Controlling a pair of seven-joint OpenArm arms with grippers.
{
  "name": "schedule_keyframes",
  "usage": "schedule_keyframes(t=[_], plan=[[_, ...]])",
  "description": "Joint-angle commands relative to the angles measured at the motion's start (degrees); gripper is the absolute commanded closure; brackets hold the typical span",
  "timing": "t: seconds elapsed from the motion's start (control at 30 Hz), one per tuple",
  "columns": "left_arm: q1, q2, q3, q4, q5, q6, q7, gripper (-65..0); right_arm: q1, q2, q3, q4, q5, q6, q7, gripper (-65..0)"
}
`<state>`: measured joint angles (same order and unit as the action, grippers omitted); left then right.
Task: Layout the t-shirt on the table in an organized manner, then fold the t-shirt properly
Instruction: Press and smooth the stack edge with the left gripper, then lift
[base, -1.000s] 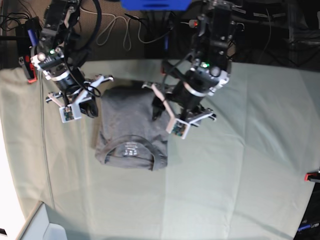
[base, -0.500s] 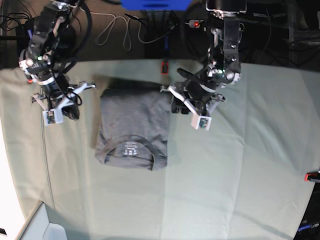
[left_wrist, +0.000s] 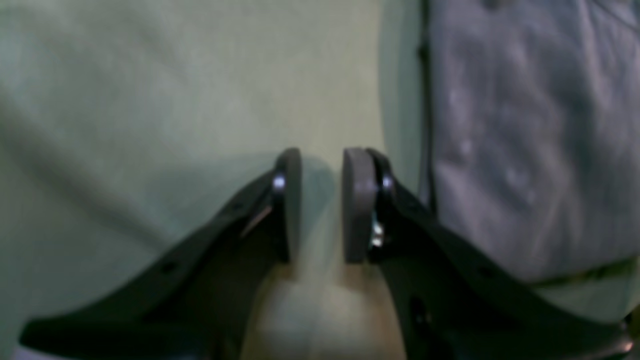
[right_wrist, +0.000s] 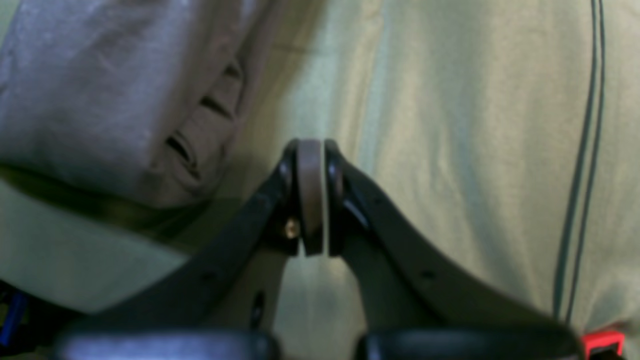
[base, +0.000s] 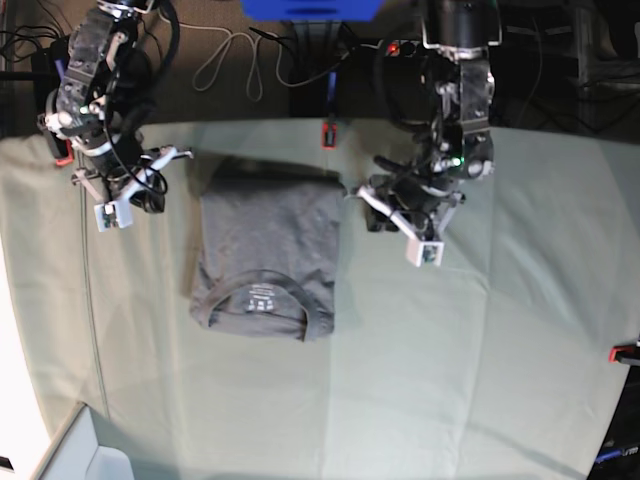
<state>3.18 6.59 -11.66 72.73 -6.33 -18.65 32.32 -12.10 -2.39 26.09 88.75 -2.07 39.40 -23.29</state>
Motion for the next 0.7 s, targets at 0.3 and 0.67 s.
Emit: schedule_keyframes(t=[0.3, 0.67], plan=[[-0.8, 2.4, 0.5, -1.7, -0.1, -0.6, -0.4, -14.1, 0.4, 0.2, 0.0, 1.0, 1.1, 0.6, 0.8, 0.0], [1.5, 2.4, 4.9, -3.5, -0.6, -0.6, -0.4, -14.1, -0.3, 0.1, 0.0, 1.0, 1.1, 0.6, 0.7, 0.0]])
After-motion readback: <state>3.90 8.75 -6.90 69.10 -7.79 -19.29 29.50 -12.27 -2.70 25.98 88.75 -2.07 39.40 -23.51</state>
